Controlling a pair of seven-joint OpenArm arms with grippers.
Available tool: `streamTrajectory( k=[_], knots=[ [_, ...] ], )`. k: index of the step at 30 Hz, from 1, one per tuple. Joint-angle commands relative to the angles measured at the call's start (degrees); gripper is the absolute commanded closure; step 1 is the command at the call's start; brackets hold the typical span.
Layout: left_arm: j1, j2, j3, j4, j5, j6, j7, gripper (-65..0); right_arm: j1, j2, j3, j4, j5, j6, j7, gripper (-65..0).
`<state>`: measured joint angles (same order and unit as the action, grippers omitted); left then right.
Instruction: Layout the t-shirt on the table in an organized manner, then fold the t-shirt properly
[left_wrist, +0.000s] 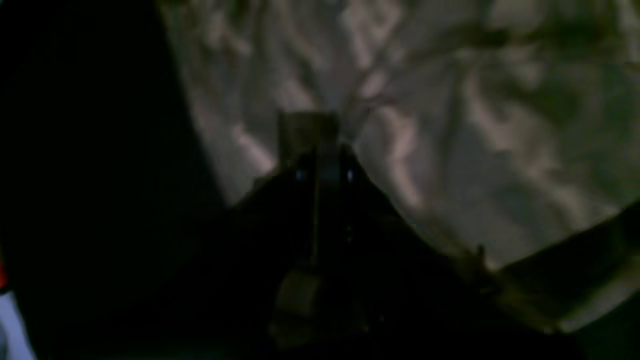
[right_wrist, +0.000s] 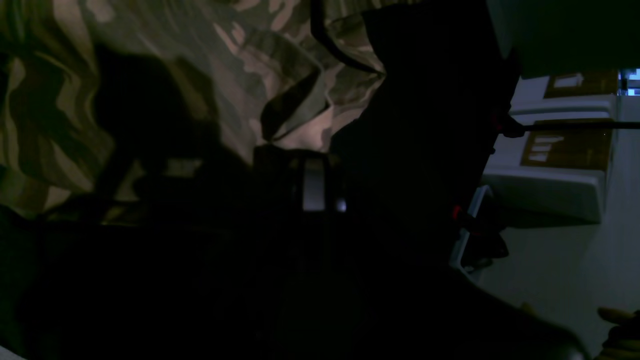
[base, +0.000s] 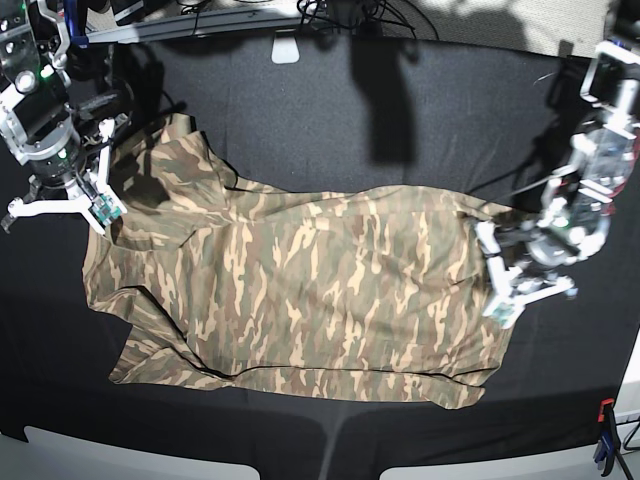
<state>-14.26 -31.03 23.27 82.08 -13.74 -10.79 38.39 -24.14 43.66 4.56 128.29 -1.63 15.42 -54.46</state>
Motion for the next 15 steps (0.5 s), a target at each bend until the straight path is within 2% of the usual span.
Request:
streamTrajectory(
  k=[1, 4, 7, 11, 15],
  knots=[
    [-1.3, -0.3, -0.5, 0.3, 0.2, 0.4, -0.6, 0.0, 0.3, 0.9, 0.6, 0.9, -0.9, -0.3, 0.5, 0.0],
    [-1.3, -0.3, -0.5, 0.0, 0.5, 0.5, 0.0, 0.0, 0.3, 0.9, 0.6, 0.9, -0.9, -0.3, 0.4, 0.0],
    [-1.6, -1.8, -0.5, 2.5, 4.4, 0.5, 1.3, 0.0, 0.3, 0.9, 0.6, 0.9, -0.9, -0.3, 0.4, 0.0],
    [-1.6, -7.5, -0.5, 11.5, 3.9, 3.3, 3.4, 0.0, 0.3, 0.9, 0.6, 0.9, -0.9, -0.3, 0.4, 0.0],
    [-0.7, -12.7, -0.5, 17.3, 2.8, 3.3, 6.9, 0.0, 0.3, 0.9, 0.6, 0.9, -0.9, -0.3, 0.4, 0.0]
  ],
)
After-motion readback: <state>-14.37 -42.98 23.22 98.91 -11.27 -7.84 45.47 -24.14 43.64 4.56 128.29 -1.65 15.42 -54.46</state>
